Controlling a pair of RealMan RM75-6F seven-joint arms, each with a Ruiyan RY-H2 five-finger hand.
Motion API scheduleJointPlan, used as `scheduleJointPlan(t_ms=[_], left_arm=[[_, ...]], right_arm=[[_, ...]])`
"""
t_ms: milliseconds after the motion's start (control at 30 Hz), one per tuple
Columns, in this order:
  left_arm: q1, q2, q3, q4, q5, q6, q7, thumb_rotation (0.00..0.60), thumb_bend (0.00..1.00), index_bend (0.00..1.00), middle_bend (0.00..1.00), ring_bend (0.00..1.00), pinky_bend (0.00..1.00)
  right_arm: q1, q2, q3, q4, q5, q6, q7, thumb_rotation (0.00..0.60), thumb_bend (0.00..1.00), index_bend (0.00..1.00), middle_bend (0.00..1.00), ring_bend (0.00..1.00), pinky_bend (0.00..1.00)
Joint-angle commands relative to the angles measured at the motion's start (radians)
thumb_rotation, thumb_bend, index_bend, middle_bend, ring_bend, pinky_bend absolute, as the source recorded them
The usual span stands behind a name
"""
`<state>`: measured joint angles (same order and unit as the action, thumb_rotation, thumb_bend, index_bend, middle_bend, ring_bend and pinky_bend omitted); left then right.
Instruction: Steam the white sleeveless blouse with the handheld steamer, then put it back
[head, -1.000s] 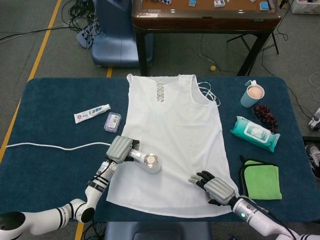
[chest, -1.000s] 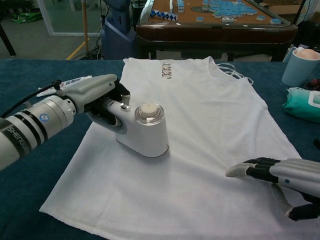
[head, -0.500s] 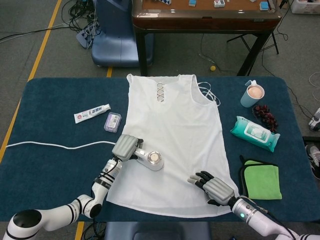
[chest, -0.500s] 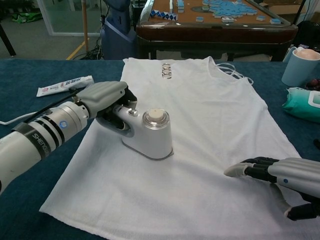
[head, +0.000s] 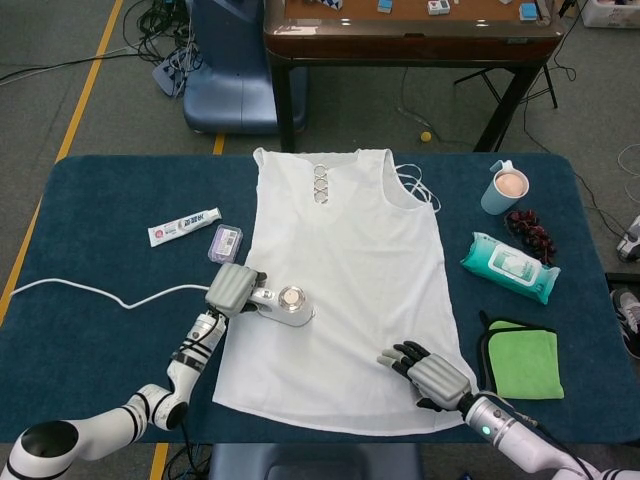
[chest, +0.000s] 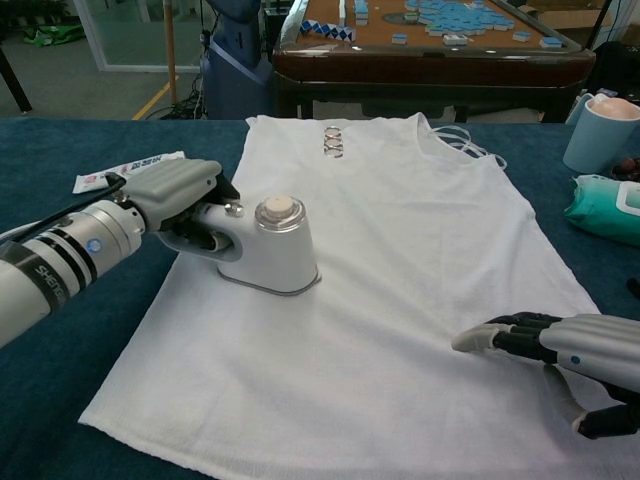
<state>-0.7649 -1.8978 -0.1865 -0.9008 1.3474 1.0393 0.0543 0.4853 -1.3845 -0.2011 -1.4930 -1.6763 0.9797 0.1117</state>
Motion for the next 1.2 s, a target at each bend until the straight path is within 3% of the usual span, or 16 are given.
scheduleJointPlan(t_ms=[33, 600, 1200], left_arm=[[0.008, 0.007, 0.006, 0.015, 0.008, 0.009, -0.014, 0.6, 0.26, 0.85, 0.76, 0.66, 0.56], [0.043, 0.046, 0.027, 0.092, 0.034, 0.043, -0.056, 0.6, 0.26, 0.85, 0.77, 0.66, 0.55], [0.119, 0.133, 0.019, 0.085, -0.006, 0.052, -0.114, 0.6, 0.26, 0.85, 0.76, 0.66, 0.55]], right_arm=[[0.0, 0.0, 0.0, 0.0, 0.001, -0.001, -0.001, 0.6, 0.98, 0.0, 0.09, 0.0, 0.01], [-0.002, 0.007, 0.003, -0.012, 0.004, -0.002, -0.016, 0.6, 0.98, 0.0, 0.09, 0.0, 0.01], [-0.006, 0.032, 0.014, -0.043, -0.008, 0.031, -0.031, 0.6, 0.98, 0.0, 0.09, 0.0, 0.01]])
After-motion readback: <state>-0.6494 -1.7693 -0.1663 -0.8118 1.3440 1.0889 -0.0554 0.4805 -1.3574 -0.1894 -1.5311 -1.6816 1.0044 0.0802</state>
